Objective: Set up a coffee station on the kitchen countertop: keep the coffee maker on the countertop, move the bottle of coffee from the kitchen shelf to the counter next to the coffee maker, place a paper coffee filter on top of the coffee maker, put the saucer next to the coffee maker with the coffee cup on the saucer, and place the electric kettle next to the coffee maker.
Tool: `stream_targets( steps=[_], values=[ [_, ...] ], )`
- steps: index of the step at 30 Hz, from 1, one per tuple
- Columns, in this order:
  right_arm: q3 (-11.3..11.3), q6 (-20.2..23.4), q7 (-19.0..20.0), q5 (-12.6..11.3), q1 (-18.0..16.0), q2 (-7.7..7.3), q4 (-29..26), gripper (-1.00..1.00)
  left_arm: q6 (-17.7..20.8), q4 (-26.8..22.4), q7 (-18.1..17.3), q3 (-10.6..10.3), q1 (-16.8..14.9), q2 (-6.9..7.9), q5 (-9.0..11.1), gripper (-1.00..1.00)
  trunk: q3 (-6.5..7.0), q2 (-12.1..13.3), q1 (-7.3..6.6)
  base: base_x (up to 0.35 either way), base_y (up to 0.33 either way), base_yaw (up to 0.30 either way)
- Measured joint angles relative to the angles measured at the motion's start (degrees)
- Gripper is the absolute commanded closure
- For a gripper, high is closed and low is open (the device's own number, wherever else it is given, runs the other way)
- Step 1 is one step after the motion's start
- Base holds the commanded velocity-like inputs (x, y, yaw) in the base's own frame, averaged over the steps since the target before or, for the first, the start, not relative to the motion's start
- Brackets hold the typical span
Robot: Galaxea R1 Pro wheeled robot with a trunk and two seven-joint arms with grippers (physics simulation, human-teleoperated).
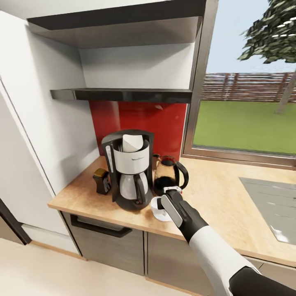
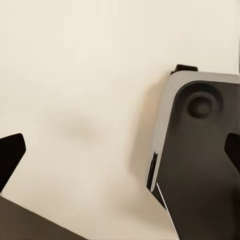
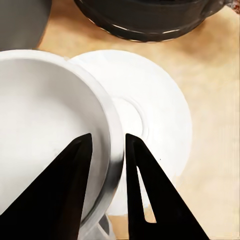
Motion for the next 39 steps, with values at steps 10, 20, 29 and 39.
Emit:
stream_targets(
  steps=[10, 20, 29, 39],
  values=[
    [0.0, -0.1, -0.1, 0.0, 0.0, 0.00, 0.1, 1.00, 0.0, 0.0, 0.1, 0.0, 0.0, -0.03, 0.0, -1.00, 0.15, 0.0, 0.00, 0.000, 0.000, -0.061],
    [0.0, -3.2, 0.1, 0.0, 0.0, 0.00, 2.6, 1.00, 0.0, 0.0, 0.2, 0.0, 0.0, -0.06, 0.0, -1.00, 0.15, 0.0, 0.00, 0.000, 0.000, -0.001],
    [0.0, -4.2, -0.1, 0.0, 0.0, 0.00, 2.9, 1.00, 0.0, 0.0, 0.2, 0.0, 0.0, -0.06, 0.0, -1.00, 0.15, 0.0, 0.00, 0.000, 0.000, -0.137],
    [0.1, -4.2, -0.1, 0.0, 0.0, 0.00, 2.9, 1.00, 0.0, 0.0, 0.2, 0.0, 0.0, -0.06, 0.0, -1.00, 0.15, 0.0, 0.00, 0.000, 0.000, -0.079]
  ],
)
